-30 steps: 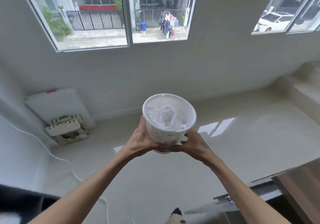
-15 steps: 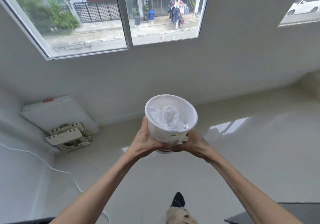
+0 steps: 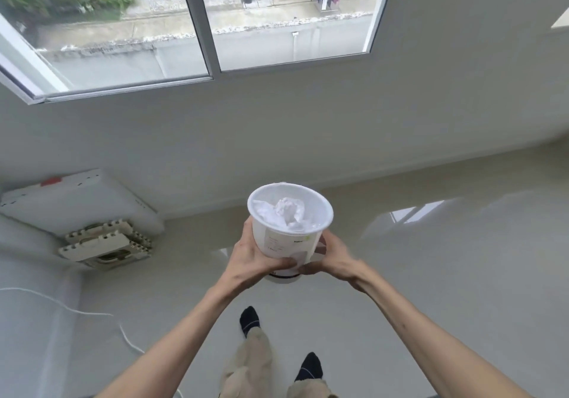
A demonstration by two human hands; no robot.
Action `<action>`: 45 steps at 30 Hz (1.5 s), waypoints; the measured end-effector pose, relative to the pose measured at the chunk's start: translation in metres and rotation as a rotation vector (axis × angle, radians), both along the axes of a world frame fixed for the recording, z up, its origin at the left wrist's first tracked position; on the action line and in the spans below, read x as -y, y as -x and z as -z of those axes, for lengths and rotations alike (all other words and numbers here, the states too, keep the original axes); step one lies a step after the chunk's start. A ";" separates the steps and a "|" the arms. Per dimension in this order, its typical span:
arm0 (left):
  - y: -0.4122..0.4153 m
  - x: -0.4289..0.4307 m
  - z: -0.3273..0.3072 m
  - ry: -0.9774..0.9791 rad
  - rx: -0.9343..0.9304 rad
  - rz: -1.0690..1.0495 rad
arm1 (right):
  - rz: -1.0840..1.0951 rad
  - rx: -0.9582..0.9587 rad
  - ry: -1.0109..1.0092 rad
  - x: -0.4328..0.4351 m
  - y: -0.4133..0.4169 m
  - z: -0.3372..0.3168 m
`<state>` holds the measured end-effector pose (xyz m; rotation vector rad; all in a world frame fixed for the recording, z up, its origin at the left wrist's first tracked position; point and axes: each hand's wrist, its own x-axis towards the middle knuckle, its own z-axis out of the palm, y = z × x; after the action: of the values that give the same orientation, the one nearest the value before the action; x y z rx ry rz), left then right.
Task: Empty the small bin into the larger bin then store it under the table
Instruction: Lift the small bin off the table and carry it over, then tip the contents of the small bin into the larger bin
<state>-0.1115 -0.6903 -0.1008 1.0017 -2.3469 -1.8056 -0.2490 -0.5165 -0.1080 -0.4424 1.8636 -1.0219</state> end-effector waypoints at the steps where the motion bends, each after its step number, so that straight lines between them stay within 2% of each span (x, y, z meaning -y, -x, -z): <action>1: 0.006 0.007 0.005 -0.007 0.005 0.007 | 0.013 0.008 -0.010 0.005 0.004 0.006; 8: 0.062 0.074 0.066 -0.037 0.071 0.075 | 0.160 0.027 -0.127 0.050 0.039 0.073; 15: 0.126 0.114 0.167 -0.045 0.098 0.107 | 0.263 0.053 -0.137 0.093 0.082 0.160; 22: 0.177 0.130 0.318 -0.070 0.187 0.117 | 0.405 0.220 -0.095 0.121 0.127 0.301; 30: 0.216 0.152 0.443 -0.212 0.271 0.230 | 0.501 0.335 -0.125 0.135 0.151 0.440; 37: 0.240 0.154 0.473 -0.324 0.250 0.194 | 0.561 0.289 -0.176 0.145 0.163 0.484; 45: 0.236 0.151 0.489 -0.370 0.254 0.159 | 0.624 0.390 -0.103 0.151 0.156 0.492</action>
<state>-0.3471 -0.8417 -0.5897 1.1731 -2.3343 -2.3684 -0.4047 -0.6672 -0.5999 0.4098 1.7084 -1.2943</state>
